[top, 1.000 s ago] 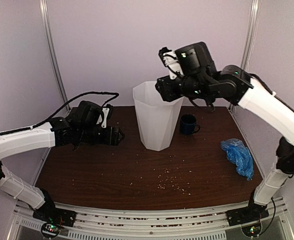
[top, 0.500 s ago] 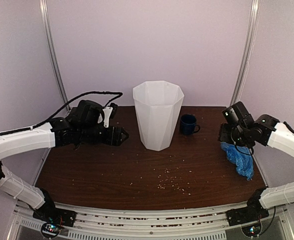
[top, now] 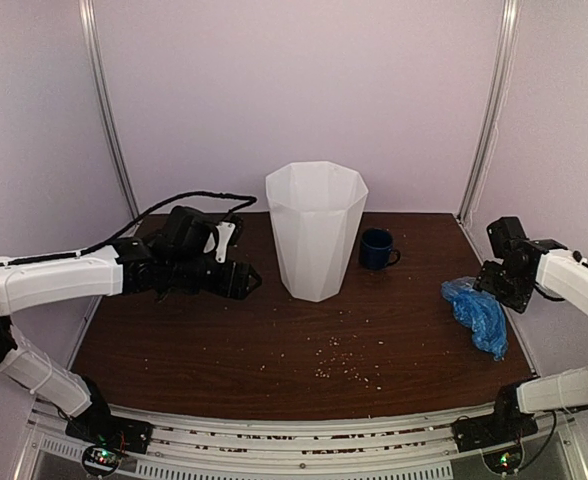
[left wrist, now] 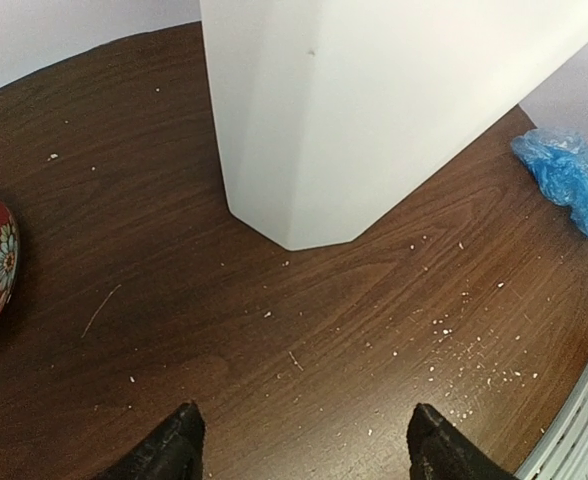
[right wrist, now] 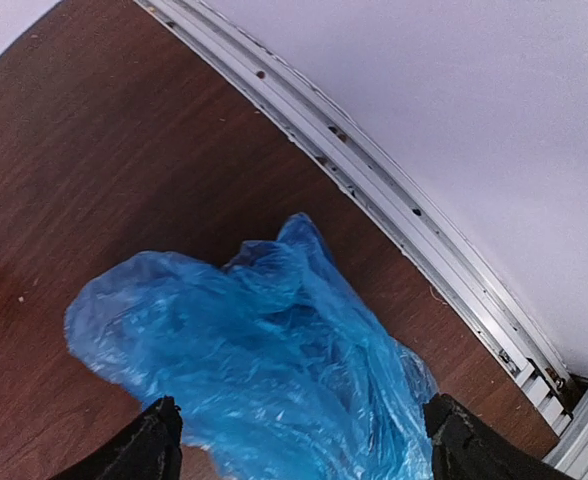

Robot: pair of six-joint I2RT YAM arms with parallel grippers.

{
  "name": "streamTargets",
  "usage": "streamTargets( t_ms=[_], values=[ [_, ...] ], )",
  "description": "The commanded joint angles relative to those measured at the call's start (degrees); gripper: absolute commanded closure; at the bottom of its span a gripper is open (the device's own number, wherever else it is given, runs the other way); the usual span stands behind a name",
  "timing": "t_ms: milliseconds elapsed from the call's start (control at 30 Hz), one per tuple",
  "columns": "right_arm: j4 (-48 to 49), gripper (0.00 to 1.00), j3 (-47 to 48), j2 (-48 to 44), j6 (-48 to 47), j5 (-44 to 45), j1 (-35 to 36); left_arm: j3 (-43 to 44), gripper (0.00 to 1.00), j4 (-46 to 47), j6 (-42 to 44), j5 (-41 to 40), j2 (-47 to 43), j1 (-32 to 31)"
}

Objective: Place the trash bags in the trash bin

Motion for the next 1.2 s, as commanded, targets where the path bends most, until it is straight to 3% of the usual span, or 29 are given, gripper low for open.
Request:
streamTargets(
  t_ms=[0, 333, 533, 700, 967, 1167],
  values=[
    [6.86, 0.19, -0.55, 3.38, -3.93, -3.97, -4.92, 1.03, 0.28, 2.74, 1.92, 0.69, 0.65, -0.37],
    [13.05, 0.41, -1.14, 9.38, -9.63, -15.40, -5.61, 0.30, 0.28, 2.76, 1.01, 0.56, 0.42, -0.39],
    [17.73, 0.78, -4.53, 8.23, -8.07, -28.29, -3.45, -0.17, 0.28, 2.74, -0.49, 0.11, 0.12, -0.39],
    [16.37, 1.00, -2.23, 5.49, -5.37, -29.18, 10.03, -0.36, 0.28, 2.74, -0.63, -0.62, 0.04, -0.36],
    [15.69, 1.00, 4.17, 6.47, -1.23, -26.39, 32.40, -0.77, 0.27, 2.74, -0.70, -1.29, -0.39, -0.36],
    [15.10, 1.00, 13.06, 17.48, -9.79, -33.78, 41.54, -1.14, 0.27, 2.74, -0.93, -0.97, -0.10, -0.37]
  ],
)
